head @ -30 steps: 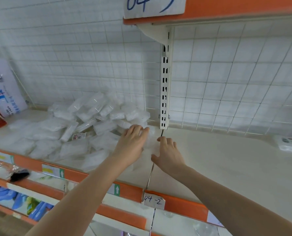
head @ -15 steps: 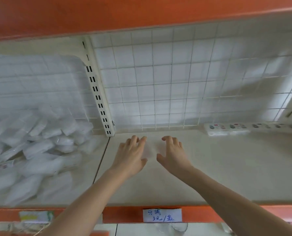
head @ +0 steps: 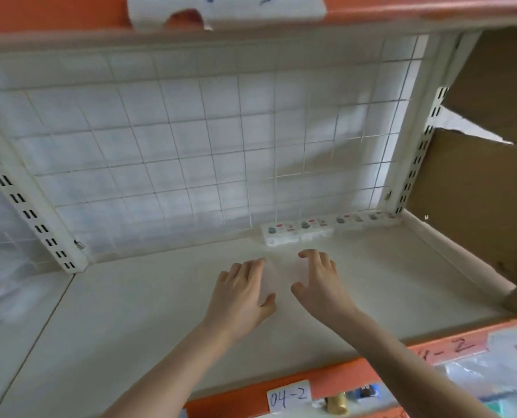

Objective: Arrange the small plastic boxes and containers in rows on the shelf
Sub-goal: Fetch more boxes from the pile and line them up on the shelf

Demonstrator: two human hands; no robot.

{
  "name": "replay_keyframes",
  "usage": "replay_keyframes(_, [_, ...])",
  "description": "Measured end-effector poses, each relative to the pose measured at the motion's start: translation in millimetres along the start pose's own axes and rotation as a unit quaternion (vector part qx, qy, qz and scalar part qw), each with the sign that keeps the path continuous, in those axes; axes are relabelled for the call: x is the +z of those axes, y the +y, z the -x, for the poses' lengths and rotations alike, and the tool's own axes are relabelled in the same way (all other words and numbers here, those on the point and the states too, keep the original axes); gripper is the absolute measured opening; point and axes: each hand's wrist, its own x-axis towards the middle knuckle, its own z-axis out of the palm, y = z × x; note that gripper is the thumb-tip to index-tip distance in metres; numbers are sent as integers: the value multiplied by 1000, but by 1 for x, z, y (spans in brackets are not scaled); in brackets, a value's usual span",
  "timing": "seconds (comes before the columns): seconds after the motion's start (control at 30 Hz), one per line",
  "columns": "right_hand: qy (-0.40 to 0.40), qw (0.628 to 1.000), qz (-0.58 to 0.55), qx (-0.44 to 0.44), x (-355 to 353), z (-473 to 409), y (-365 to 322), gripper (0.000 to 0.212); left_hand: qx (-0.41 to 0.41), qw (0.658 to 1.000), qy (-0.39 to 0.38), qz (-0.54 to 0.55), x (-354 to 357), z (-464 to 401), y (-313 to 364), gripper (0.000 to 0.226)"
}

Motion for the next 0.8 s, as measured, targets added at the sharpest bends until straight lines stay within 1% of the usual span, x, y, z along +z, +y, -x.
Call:
replay_keyframes(0.1, [10,1000,16,7,-14,-1,23,58,-3,999,28,24,12,-11,23,53])
replay_keyframes(0.2, [11,999,50,2,-26,-1,41,59,-26,997,51,51,19,-21,42,47])
replay_keyframes(0.33, [3,996,85,-19,-42,-2,66,59,-86,983,75,143,30,-30,65,38])
replay_keyframes(0.4, [-4,995,97,-33,-47,-2,76,58,-129,972,67,185,34,-32,73,37])
replay_keyframes(0.5, [-22,991,118,-55,-51,-1,86,56,-200,953,56,222,38,-35,76,29])
replay_keyframes(0.57, [-37,988,132,-70,-53,-1,90,53,-235,929,67,277,37,-36,76,28])
replay_keyframes(0.6, [-40,987,138,-77,-54,-2,90,52,-256,909,74,319,34,-38,77,25])
replay_keyframes(0.67, [-36,984,144,-100,-56,-5,88,50,-302,859,82,406,31,-40,77,15])
replay_keyframes(0.7, [-29,982,141,-119,-57,-7,85,51,-321,835,76,440,30,-41,77,13])
replay_keyframes(0.8, [-25,976,80,-201,-57,-13,75,58,-337,785,37,518,23,-38,79,16])
